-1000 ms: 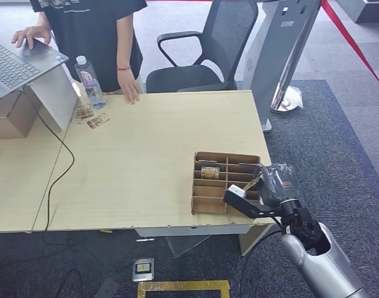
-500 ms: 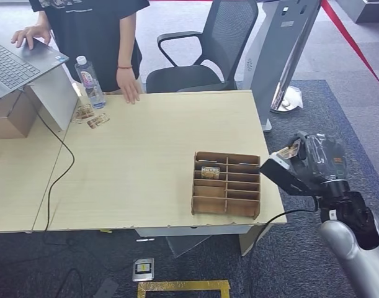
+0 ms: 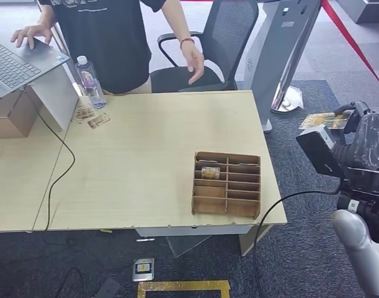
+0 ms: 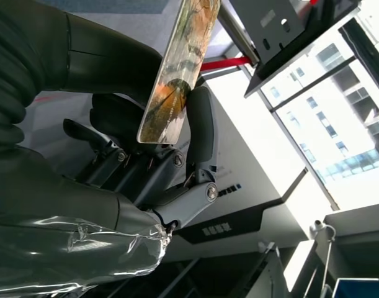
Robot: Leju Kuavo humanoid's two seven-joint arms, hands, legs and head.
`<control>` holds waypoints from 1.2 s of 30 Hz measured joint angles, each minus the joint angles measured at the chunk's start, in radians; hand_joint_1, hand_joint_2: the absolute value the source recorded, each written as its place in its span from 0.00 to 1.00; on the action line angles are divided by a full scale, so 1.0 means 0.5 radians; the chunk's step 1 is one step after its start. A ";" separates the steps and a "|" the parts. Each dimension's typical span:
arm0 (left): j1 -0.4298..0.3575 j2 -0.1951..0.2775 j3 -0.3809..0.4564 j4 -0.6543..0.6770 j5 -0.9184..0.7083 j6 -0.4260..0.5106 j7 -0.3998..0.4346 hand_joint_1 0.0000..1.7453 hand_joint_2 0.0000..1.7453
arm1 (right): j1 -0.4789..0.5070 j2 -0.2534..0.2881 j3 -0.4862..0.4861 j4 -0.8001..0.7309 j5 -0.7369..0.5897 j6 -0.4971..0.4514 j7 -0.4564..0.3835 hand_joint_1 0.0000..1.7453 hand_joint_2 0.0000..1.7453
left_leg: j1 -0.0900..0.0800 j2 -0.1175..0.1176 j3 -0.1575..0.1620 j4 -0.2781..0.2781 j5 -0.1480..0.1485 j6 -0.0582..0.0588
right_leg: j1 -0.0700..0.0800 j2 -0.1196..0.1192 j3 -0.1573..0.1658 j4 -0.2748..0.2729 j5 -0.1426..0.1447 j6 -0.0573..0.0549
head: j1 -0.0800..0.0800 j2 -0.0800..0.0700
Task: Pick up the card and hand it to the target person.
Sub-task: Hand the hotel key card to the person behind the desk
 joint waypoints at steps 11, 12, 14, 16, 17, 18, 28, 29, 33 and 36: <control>-0.042 -0.033 -0.008 0.000 -0.047 -0.021 0.039 0.00 1.00 | -0.469 0.230 0.105 0.610 0.488 -0.167 0.107 1.00 1.00 | 0.000 -0.003 -0.004 0.000 0.004 0.005 | 0.001 -0.002 -0.001 0.001 0.003 0.004 | 0.000 0.000; -0.043 -0.034 -0.008 0.000 -0.049 -0.021 0.042 0.00 1.00 | -0.508 0.247 0.118 0.662 0.512 -0.168 0.116 1.00 1.00 | 0.000 -0.003 -0.004 0.000 0.005 0.006 | 0.001 -0.002 -0.001 0.001 0.003 0.004 | 0.000 0.000; -0.047 -0.034 -0.008 0.000 -0.053 -0.022 0.054 0.00 1.00 | -0.593 0.280 0.147 0.770 0.561 -0.157 0.139 1.00 1.00 | 0.000 -0.003 -0.005 0.000 0.005 0.006 | 0.001 -0.002 -0.002 0.001 0.004 0.005 | 0.000 0.000; -0.049 -0.034 -0.008 0.000 -0.054 -0.021 0.063 0.00 1.00 | -0.680 0.309 0.179 0.878 0.595 -0.133 0.164 1.00 1.00 | 0.000 -0.003 -0.005 0.000 0.005 0.006 | 0.001 -0.002 -0.002 0.001 0.004 0.005 | 0.000 0.000; -0.049 -0.034 -0.008 0.000 -0.054 -0.021 0.064 0.00 1.00 | -0.725 0.324 0.198 0.936 0.605 -0.119 0.174 1.00 1.00 | 0.000 -0.004 -0.006 0.000 0.005 0.006 | 0.001 -0.002 -0.002 0.001 0.004 0.005 | 0.000 0.000; -0.049 -0.035 -0.008 0.000 -0.054 -0.020 0.064 0.00 1.00 | -0.770 0.338 0.217 0.993 0.611 -0.104 0.184 1.00 1.00 | 0.000 -0.004 -0.006 0.000 0.005 0.006 | 0.000 -0.002 -0.002 0.001 0.004 0.005 | 0.000 0.000; -0.046 -0.035 -0.008 0.000 -0.047 -0.018 0.064 0.00 1.00 | -1.090 0.443 0.397 1.438 0.647 0.182 0.272 0.97 1.00 | 0.000 -0.004 -0.006 0.001 0.005 0.006 | 0.000 -0.002 -0.002 0.001 0.004 0.006 | 0.000 0.000; -0.045 -0.035 -0.008 0.000 -0.045 -0.018 0.063 0.00 1.00 | -1.110 0.450 0.414 1.464 0.635 0.224 0.264 0.89 1.00 | 0.000 -0.004 -0.006 0.001 0.005 0.006 | 0.000 -0.002 -0.002 0.001 0.004 0.006 | -0.001 0.000; -0.043 -0.033 -0.008 0.000 -0.031 -0.015 0.061 0.00 1.00 | -1.174 0.475 0.480 1.550 0.531 0.375 0.189 0.00 1.00 | 0.000 -0.004 -0.006 0.001 0.005 0.006 | 0.000 -0.002 -0.002 0.001 0.004 0.006 | -0.001 0.000; -0.038 -0.031 -0.008 0.000 -0.016 -0.014 0.056 0.00 1.00 | -1.196 0.490 0.526 1.584 0.376 0.523 0.104 0.00 1.00 | 0.000 -0.004 -0.006 0.001 0.005 0.006 | 0.000 -0.002 -0.002 0.001 0.004 0.006 | -0.001 0.000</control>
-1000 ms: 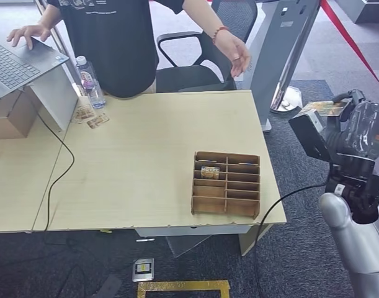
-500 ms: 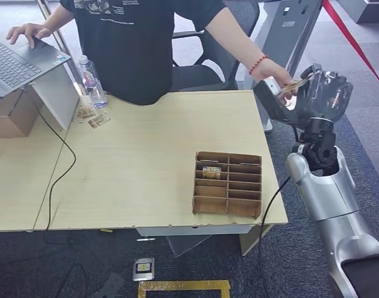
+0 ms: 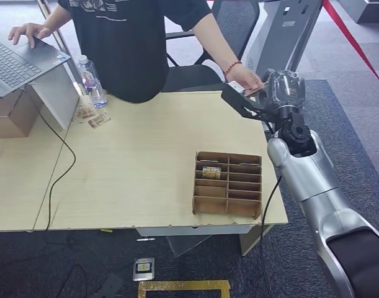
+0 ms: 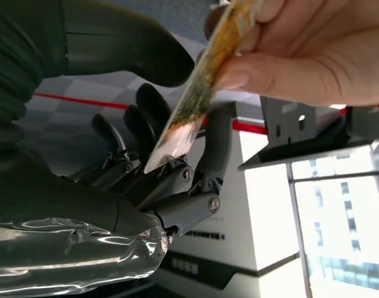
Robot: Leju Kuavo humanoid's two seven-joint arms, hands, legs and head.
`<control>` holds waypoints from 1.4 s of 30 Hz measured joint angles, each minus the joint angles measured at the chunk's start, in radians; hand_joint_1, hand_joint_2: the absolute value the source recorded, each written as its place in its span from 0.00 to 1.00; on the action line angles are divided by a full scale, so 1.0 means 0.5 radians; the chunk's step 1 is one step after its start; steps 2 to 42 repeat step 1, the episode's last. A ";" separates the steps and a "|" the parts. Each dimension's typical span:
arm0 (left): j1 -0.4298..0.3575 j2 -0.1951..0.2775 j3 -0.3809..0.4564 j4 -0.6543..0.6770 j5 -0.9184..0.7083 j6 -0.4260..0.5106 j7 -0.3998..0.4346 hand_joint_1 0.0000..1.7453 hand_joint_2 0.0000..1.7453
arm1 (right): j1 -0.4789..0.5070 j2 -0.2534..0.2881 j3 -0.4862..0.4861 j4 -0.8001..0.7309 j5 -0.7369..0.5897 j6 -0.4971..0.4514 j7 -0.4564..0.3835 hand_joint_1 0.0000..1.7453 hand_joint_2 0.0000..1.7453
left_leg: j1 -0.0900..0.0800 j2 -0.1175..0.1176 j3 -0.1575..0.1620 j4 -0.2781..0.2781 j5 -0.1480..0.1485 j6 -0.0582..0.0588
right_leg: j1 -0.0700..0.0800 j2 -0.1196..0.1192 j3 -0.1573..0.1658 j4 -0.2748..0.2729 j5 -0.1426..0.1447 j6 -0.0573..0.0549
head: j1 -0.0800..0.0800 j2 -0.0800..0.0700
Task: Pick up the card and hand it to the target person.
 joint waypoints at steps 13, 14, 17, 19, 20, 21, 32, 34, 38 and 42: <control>0.001 0.001 0.000 0.000 0.002 0.000 -0.001 0.00 1.00 | -0.002 0.002 0.007 0.004 -0.028 0.023 -0.012 0.00 1.00 | 0.000 0.000 0.000 0.000 0.000 0.000 | 0.000 0.000 0.000 0.000 0.000 0.000 | 0.000 0.000; 0.001 0.001 0.000 0.000 0.002 0.000 -0.001 0.00 1.00 | -0.002 0.002 0.007 0.004 -0.028 0.023 -0.012 0.00 1.00 | 0.000 0.000 0.000 0.000 0.000 0.000 | 0.000 0.000 0.000 0.000 0.000 0.000 | 0.000 0.000; 0.001 0.001 0.000 0.000 0.002 0.000 -0.001 0.00 1.00 | -0.002 0.002 0.007 0.004 -0.028 0.023 -0.012 0.00 1.00 | 0.000 0.000 0.000 0.000 0.000 0.000 | 0.000 0.000 0.000 0.000 0.000 0.000 | 0.000 0.000; 0.001 0.001 0.000 0.000 0.002 0.000 -0.001 0.00 1.00 | -0.002 0.002 0.007 0.004 -0.028 0.023 -0.012 0.00 1.00 | 0.000 0.000 0.000 0.000 0.000 0.000 | 0.000 0.000 0.000 0.000 0.000 0.000 | 0.000 0.000; 0.001 0.001 0.000 0.000 0.002 0.000 -0.001 0.00 1.00 | -0.002 0.002 0.007 0.004 -0.028 0.023 -0.012 0.00 1.00 | 0.000 0.000 0.000 0.000 0.000 0.000 | 0.000 0.000 0.000 0.000 0.000 0.000 | 0.000 0.000; 0.001 0.001 0.000 0.000 0.002 0.000 -0.001 0.00 1.00 | -0.002 0.002 0.007 0.004 -0.028 0.023 -0.012 0.00 1.00 | 0.000 0.000 0.000 0.000 0.000 0.000 | 0.000 0.000 0.000 0.000 0.000 0.000 | 0.000 0.000; 0.001 0.001 0.000 0.000 0.002 0.000 -0.001 0.00 1.00 | -0.002 0.002 0.007 0.004 -0.028 0.023 -0.012 0.00 1.00 | 0.000 0.000 0.000 0.000 0.000 0.000 | 0.000 0.000 0.000 0.000 0.000 0.000 | 0.000 0.000; 0.001 0.001 0.000 0.000 0.002 0.000 -0.001 0.00 1.00 | -0.002 0.002 0.007 0.004 -0.028 0.023 -0.012 0.00 1.00 | 0.000 0.000 0.000 0.000 0.000 0.000 | 0.000 0.000 0.000 0.000 0.000 0.000 | 0.000 0.000; 0.001 0.001 0.000 0.000 0.002 0.000 -0.001 0.00 1.00 | -0.002 0.002 0.007 0.004 -0.028 0.023 -0.012 0.00 1.00 | 0.000 0.000 0.000 0.000 0.000 0.000 | 0.000 0.000 0.000 0.000 0.000 0.000 | 0.000 0.000; 0.001 0.001 0.000 0.000 0.002 0.000 -0.001 0.00 1.00 | -0.002 0.002 0.007 0.004 -0.028 0.023 -0.012 0.00 1.00 | 0.000 0.000 0.000 0.000 0.000 0.000 | 0.000 0.000 0.000 0.000 0.000 0.000 | 0.000 0.000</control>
